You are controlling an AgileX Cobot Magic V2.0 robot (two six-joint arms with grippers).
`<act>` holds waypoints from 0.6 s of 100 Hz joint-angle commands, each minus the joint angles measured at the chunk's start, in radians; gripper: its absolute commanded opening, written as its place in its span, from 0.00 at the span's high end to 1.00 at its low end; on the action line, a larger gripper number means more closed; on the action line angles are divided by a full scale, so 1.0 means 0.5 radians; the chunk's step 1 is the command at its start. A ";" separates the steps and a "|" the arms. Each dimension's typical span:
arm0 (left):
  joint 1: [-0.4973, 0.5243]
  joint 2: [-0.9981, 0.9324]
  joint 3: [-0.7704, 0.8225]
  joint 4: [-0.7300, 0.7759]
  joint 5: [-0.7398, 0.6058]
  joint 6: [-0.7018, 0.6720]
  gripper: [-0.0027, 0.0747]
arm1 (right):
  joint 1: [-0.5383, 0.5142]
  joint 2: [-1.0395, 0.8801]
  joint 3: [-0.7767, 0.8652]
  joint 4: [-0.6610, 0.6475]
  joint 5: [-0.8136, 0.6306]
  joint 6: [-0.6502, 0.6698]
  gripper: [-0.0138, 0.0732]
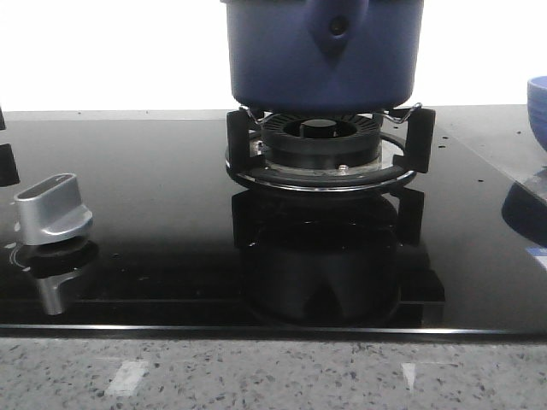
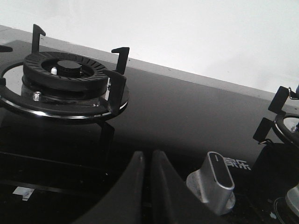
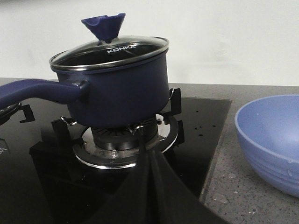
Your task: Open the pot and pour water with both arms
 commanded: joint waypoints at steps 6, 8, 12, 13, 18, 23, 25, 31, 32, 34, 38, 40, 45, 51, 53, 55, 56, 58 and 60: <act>-0.007 -0.058 0.062 -0.011 -0.143 -0.021 0.99 | 0.005 0.011 -0.050 0.022 -0.089 -0.023 0.92; -0.007 -0.058 0.062 -0.011 -0.143 -0.021 0.99 | 0.005 0.011 -0.050 0.022 -0.089 -0.023 0.92; -0.007 -0.058 0.062 -0.011 -0.143 -0.021 0.99 | 0.005 0.011 -0.050 0.022 -0.089 -0.023 0.92; -0.007 -0.058 0.062 -0.011 -0.143 -0.021 0.99 | 0.005 0.011 -0.050 0.022 -0.089 -0.023 0.92; -0.007 -0.058 0.062 -0.011 -0.143 -0.021 0.99 | 0.005 0.011 -0.050 0.022 -0.089 -0.023 0.92; -0.007 -0.058 0.062 -0.011 -0.143 -0.021 0.99 | 0.005 0.011 -0.050 0.022 -0.089 -0.023 0.92; -0.007 -0.058 0.062 -0.011 -0.143 -0.021 0.99 | 0.005 0.011 -0.050 0.022 -0.089 -0.023 0.92; -0.007 -0.058 0.062 -0.011 -0.143 -0.021 0.99 | 0.005 0.011 -0.050 0.022 -0.089 -0.023 0.92; -0.007 -0.058 0.062 -0.011 -0.143 -0.021 0.99 | 0.005 0.011 -0.050 0.022 -0.089 -0.023 0.92; -0.007 -0.058 0.062 -0.011 -0.143 -0.021 0.99 | 0.005 0.011 -0.050 0.022 -0.093 -0.023 0.92; -0.007 -0.058 0.062 -0.011 -0.143 -0.021 0.99 | 0.005 0.011 -0.047 0.022 -0.126 -0.023 0.92; -0.007 -0.058 0.062 -0.011 -0.143 -0.021 0.99 | 0.005 0.011 -0.047 0.027 -0.153 -0.019 0.92; -0.007 -0.058 0.062 -0.011 -0.143 -0.021 0.99 | 0.005 0.011 -0.043 0.032 -0.193 0.002 0.92; -0.007 -0.058 0.062 -0.011 -0.143 -0.021 0.99 | 0.005 0.011 -0.034 -0.126 -0.260 0.106 0.92; -0.007 -0.058 0.062 -0.011 -0.143 -0.021 0.99 | 0.005 0.011 -0.030 -0.251 -0.284 0.199 0.92; -0.007 -0.058 0.062 -0.011 -0.143 -0.021 0.99 | 0.005 0.011 -0.024 -0.346 -0.328 0.320 0.92; -0.007 -0.058 0.062 -0.011 -0.143 -0.021 0.99 | 0.005 0.011 -0.018 -0.447 -0.362 0.411 0.92; -0.007 -0.058 0.062 -0.011 -0.143 -0.021 0.99 | 0.005 0.011 -0.007 -0.608 -0.396 0.507 0.92; -0.007 -0.058 0.062 -0.011 -0.143 -0.021 0.99 | 0.005 0.011 0.009 -0.778 -0.452 0.654 0.92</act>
